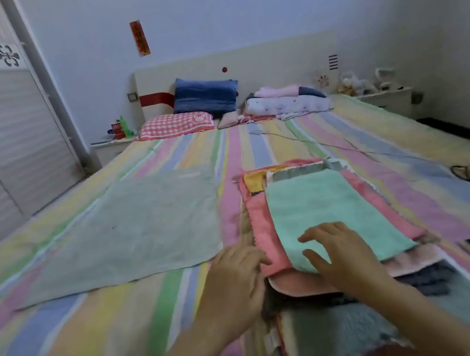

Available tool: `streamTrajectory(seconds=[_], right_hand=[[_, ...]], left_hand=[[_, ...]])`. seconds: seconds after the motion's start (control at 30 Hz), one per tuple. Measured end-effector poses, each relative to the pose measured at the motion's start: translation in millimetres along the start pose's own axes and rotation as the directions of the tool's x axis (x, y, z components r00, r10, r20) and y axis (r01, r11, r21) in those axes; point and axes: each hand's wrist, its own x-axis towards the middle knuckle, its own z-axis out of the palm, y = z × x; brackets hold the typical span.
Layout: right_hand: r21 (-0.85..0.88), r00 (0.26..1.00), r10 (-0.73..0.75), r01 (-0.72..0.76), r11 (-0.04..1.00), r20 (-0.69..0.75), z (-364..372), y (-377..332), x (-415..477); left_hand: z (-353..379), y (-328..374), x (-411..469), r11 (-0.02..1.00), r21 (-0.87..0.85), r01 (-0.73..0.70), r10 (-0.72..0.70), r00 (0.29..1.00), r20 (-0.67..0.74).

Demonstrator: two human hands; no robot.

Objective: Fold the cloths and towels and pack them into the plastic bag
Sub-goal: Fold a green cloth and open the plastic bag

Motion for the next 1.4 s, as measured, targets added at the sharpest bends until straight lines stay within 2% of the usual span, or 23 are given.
streamTrajectory(seconds=[0.13,0.17,0.3,0.43,0.63,0.73,0.83,0.93,1.03,1.1,1.23,1.33,1.4], right_hand=[[-0.006,0.969,0.106,-0.107,0.994,0.224,-16,20,-29],[-0.011,0.965,0.109,-0.110,0.994,0.240,-16,24,-32],[-0.024,0.977,0.035,-0.030,0.999,0.209,-7,32,-31],[-0.050,0.976,0.067,-0.058,0.997,0.210,-12,39,-13],[-0.061,0.971,0.012,0.002,0.998,0.237,-20,46,5],[-0.135,0.973,-0.024,0.056,0.989,0.229,-27,55,-2],[-0.149,0.991,0.116,-0.105,0.983,0.067,-34,68,-15],[-0.025,0.946,0.326,-0.326,0.945,-0.002,-42,74,-21],[0.183,0.896,0.444,-0.440,0.879,0.021,-50,71,-18],[0.290,0.880,0.473,-0.467,0.836,0.053,-60,64,-12],[0.480,0.902,0.429,-0.400,0.781,0.054,-92,35,-4],[0.641,0.887,0.450,-0.405,0.652,0.102,-114,16,-2],[0.683,0.866,0.460,-0.457,0.569,0.197,-122,11,1]], left_hand=[[11,13,16,0.993,-0.116,0.034,-0.019,0.992,0.127],[18,11,21,0.990,-0.136,0.041,-0.019,0.987,0.157],[48,-1,36,0.966,-0.248,0.069,0.001,0.962,0.274],[66,-14,55,0.944,-0.324,0.064,0.054,0.938,0.344],[63,-27,76,0.892,-0.417,0.177,-0.016,0.933,0.360],[59,-33,81,0.863,-0.455,0.221,-0.050,0.932,0.358],[57,-37,81,0.847,-0.468,0.251,-0.096,0.939,0.331],[56,-33,77,0.826,-0.498,0.263,-0.112,0.943,0.313],[54,-25,76,0.757,-0.578,0.306,-0.166,0.945,0.282],[48,-19,76,0.709,-0.628,0.320,-0.228,0.947,0.226],[18,-7,75,0.630,-0.718,0.296,-0.307,0.944,0.120],[-5,3,75,0.541,-0.771,0.337,-0.318,0.930,0.183],[-10,5,74,0.504,-0.772,0.387,-0.303,0.916,0.262]])
